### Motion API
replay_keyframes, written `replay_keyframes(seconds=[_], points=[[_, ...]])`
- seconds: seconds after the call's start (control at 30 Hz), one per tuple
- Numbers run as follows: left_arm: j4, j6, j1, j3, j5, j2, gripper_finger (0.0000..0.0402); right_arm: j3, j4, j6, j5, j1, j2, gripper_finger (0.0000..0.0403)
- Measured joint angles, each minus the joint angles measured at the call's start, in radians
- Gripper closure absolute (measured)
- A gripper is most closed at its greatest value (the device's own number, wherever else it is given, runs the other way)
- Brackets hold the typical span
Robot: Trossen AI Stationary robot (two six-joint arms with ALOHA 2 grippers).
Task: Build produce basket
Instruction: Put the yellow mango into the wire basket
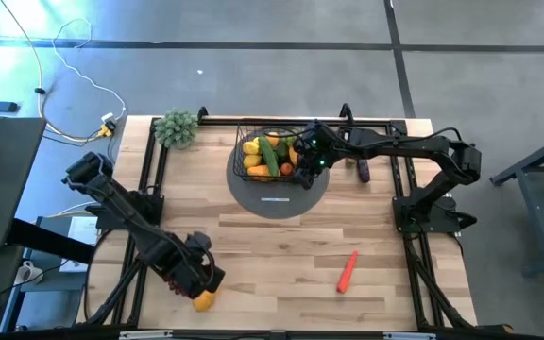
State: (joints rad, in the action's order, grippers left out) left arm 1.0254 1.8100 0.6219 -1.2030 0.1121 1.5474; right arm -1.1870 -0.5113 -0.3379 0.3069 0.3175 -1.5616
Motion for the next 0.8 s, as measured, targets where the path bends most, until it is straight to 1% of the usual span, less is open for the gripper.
replay_keyframes(seconds=[0.13,0.47,0.8], points=[[-0.044,0.043,0.02,0.0,-0.008,0.048,0.0135,0.0,-0.003,-0.001,0.0,0.0,0.0,0.0167],[-0.153,0.065,0.021,0.0,-0.059,0.158,0.0135,0.0,-0.022,0.002,0.0,0.0,0.0,0.0167],[-0.163,0.096,0.021,0.0,-0.081,0.212,0.0135,0.0,-0.035,0.006,0.0,0.0,0.0,0.0167]])
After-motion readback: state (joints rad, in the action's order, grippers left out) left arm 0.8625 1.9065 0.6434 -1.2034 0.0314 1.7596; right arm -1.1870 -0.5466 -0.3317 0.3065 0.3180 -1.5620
